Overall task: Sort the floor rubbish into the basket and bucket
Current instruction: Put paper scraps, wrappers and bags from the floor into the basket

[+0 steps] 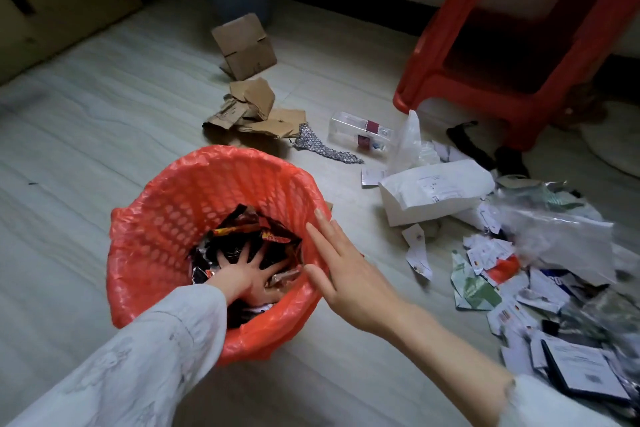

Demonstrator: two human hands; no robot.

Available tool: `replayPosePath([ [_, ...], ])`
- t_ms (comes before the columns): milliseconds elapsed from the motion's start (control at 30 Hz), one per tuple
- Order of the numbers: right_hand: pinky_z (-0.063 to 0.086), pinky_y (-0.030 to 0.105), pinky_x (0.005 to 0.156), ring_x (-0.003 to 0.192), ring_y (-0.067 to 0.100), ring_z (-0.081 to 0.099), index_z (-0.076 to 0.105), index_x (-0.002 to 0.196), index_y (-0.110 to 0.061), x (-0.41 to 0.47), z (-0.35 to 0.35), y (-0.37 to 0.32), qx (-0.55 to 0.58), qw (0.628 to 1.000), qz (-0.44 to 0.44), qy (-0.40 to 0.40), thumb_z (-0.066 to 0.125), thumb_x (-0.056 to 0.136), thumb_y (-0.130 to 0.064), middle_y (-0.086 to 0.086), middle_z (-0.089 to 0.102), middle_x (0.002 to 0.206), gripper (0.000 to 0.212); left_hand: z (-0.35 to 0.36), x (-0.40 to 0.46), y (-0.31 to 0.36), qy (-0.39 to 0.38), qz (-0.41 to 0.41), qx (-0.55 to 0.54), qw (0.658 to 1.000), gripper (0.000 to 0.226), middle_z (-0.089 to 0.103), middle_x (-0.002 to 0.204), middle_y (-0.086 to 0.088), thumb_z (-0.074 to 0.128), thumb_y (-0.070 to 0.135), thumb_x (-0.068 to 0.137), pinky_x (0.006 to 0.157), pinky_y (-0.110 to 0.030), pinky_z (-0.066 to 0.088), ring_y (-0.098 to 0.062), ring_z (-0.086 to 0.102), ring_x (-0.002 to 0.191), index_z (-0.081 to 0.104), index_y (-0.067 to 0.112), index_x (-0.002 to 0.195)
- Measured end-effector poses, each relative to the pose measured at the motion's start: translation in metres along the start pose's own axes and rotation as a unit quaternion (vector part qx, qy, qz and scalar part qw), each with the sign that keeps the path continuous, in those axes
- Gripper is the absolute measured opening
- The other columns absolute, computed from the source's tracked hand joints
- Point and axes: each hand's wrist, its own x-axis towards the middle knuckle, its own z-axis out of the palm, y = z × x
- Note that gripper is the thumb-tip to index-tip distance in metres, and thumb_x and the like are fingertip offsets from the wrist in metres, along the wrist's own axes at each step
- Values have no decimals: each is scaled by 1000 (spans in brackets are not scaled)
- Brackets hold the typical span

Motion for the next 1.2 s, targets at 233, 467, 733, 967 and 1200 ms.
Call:
replayPosePath([
  [233, 5, 29, 117, 145, 13, -10, 9, 150, -24, -4, -10, 1, -33, 998, 29, -42, 37, 99, -34, -8, -15, 157, 59, -15, -35, -1, 53, 42, -75, 995, 62, -16, 156, 2, 31, 63, 89, 103, -71, -5, -28, -18, 143, 0, 51, 142],
  [467, 9, 25, 115, 146, 17, 10, 6, 150, -24, -40, -64, -10, -49, 991, 84, -92, 44, 97, -32, 3, 9, 158, 65, -54, -113, 0, 300, 160, -263, 903, 35, 46, 139, -7, 41, 13, 97, 109, -27, 25, -22, 37, 134, 49, 12, 131],
  [733, 34, 31, 104, 131, 24, 41, 23, 147, -25, -126, -138, 0, -114, 975, 173, -84, 47, 96, -33, 4, 42, 146, 57, -88, -174, 84, 429, 259, -273, 821, 33, 56, 122, -5, 49, 7, 91, 97, -30, 39, -20, 53, 111, 57, 15, 122],
  [967, 36, 34, 105, 128, 22, 44, 34, 143, -19, -209, -156, 72, -85, 951, 279, -103, 48, 95, -35, 4, 43, 144, 52, -74, -145, 204, 326, 349, -190, 858, 32, 53, 125, -3, 52, 16, 92, 86, -20, 38, -18, 53, 111, 54, 18, 124],
  [1200, 42, 27, 93, 112, 19, 56, 44, 137, -20, -264, -88, 163, 66, 931, 352, -71, 59, 89, -29, 4, 59, 127, 51, -9, -89, 286, 176, 370, -127, 903, 37, 49, 128, -2, 52, 16, 91, 93, -26, 39, -19, 52, 114, 50, 22, 128],
])
